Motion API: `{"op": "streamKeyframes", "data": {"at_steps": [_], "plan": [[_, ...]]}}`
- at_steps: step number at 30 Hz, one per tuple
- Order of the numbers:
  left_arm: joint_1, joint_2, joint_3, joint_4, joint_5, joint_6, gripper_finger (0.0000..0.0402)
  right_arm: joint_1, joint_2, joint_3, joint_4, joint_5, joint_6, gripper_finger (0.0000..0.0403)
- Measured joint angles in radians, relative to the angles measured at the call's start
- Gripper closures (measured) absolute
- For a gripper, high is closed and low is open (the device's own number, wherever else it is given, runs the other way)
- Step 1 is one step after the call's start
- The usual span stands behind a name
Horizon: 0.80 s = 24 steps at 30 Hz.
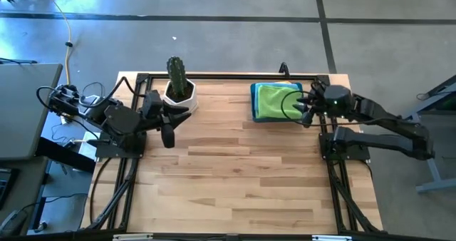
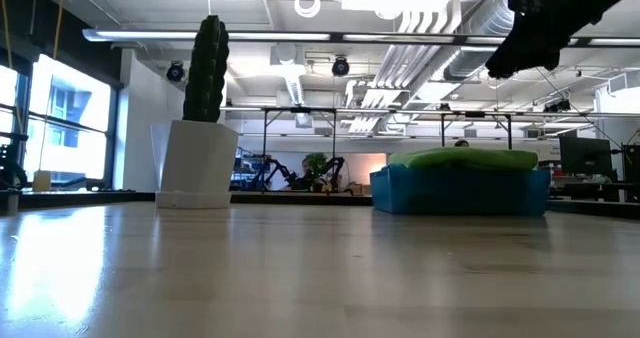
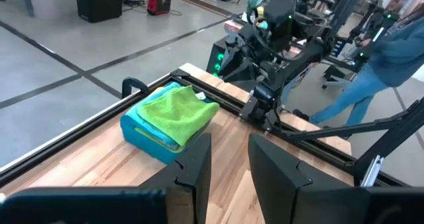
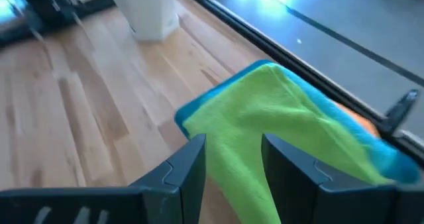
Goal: Fold microfiber towels
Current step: Return to Home Position
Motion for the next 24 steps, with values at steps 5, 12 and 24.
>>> {"op": "streamKeyframes", "data": {"at_steps": [5,12,24], "plan": [[0.0,0.001,0.0,-0.01,-0.021,0.0,0.0312,0.039,-0.093,-0.164,0.175,-0.004,0.092,0.0263],[0.009,0.001,0.0,-0.014,-0.087,0.001,0.0312,0.069,-0.159,-0.313,0.368,-0.004,0.151,0.0263],[0.081,0.01,0.0,-0.014,-0.075,-0.009,0.0312,0.069,-0.165,-0.326,0.369,0.009,0.061,0.0263]]}}
